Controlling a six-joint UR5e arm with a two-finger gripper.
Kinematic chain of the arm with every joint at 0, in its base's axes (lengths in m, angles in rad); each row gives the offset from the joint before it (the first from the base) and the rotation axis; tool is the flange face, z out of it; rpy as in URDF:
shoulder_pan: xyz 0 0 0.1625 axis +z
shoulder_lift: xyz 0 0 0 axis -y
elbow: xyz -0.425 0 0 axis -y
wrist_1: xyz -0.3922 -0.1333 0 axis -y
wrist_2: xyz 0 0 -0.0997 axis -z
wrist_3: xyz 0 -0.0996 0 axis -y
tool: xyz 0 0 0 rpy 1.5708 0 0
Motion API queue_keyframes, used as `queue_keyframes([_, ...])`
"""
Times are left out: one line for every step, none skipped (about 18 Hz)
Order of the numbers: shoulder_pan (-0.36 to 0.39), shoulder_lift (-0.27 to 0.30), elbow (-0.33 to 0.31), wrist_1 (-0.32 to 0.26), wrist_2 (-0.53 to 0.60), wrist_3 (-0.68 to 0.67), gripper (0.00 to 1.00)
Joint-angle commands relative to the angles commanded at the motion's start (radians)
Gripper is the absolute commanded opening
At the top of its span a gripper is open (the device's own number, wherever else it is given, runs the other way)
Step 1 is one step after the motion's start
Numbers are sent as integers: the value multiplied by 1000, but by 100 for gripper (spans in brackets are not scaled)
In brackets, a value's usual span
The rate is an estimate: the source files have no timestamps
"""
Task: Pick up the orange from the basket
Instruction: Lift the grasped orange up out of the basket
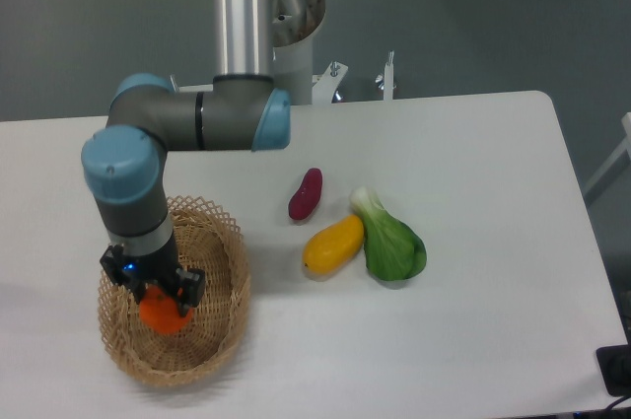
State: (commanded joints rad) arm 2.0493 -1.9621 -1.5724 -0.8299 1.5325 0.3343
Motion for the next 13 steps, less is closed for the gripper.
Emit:
queue_keyframes([14, 9, 5, -2, 2, 17, 70])
queue_keyframes([29, 26, 6, -2, 0, 37, 70])
queue_keyframes([46, 41, 8, -3, 0, 60, 70])
queue_keyframes([58, 52, 8, -3, 0, 80, 70])
queue_keyframes([74, 60, 9, -11, 0, 104, 70])
queue_keyframes([87, 65, 9, -12, -2, 135, 70])
queue_keyframes([101, 66, 9, -14, -2, 167, 70])
queue_keyframes([117, 68, 9, -15, -2, 198, 70])
queue_keyframes([129, 72, 9, -17, -2, 222, 70])
queue_keyframes([143, 81, 8, -17, -2, 239, 70])
queue_keyframes([158, 86, 6, -18, -5, 253, 70])
queue_keyframes([173, 88, 6, -28, -11, 270, 70])
queue_keyframes([198, 100, 6, -60, -17, 303, 70])
